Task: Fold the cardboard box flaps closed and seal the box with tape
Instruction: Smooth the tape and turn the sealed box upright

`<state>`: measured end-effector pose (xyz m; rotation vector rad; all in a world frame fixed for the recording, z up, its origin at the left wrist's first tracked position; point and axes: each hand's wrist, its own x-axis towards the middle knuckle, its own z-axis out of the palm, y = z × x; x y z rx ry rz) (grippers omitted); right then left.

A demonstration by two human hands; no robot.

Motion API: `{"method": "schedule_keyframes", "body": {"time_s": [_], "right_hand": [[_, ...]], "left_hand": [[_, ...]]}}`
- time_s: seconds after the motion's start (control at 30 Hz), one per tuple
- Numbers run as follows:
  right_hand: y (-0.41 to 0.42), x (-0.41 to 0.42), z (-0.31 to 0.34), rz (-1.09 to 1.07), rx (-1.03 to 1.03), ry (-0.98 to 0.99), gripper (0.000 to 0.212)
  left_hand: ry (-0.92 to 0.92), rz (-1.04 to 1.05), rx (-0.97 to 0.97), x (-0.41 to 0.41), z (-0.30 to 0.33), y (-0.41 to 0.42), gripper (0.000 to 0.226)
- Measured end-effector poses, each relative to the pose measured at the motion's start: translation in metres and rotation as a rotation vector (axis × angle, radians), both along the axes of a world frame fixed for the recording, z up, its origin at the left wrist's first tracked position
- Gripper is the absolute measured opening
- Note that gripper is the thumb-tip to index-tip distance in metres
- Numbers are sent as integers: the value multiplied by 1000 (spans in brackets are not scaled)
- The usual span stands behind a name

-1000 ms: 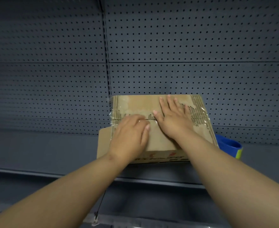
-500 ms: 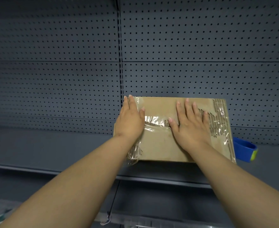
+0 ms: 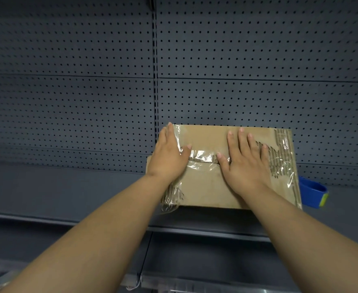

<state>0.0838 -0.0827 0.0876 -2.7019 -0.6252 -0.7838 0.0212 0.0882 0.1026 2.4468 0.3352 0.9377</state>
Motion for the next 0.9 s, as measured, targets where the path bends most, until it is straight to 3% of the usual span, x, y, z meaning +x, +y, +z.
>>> {"method": "schedule_keyframes", "body": {"time_s": [0.17,0.47,0.9], "right_hand": [[2,4,2,4,-3,21,65],[5,12,9,10,-24,64,64],[9,23,18,11,-70,111,64]], "left_hand": [[32,-41,26,-5,-7,9,77],[29,-242,-109,-27,-33,10,66],[287,-255,176,-56,-41,16,102]]}}
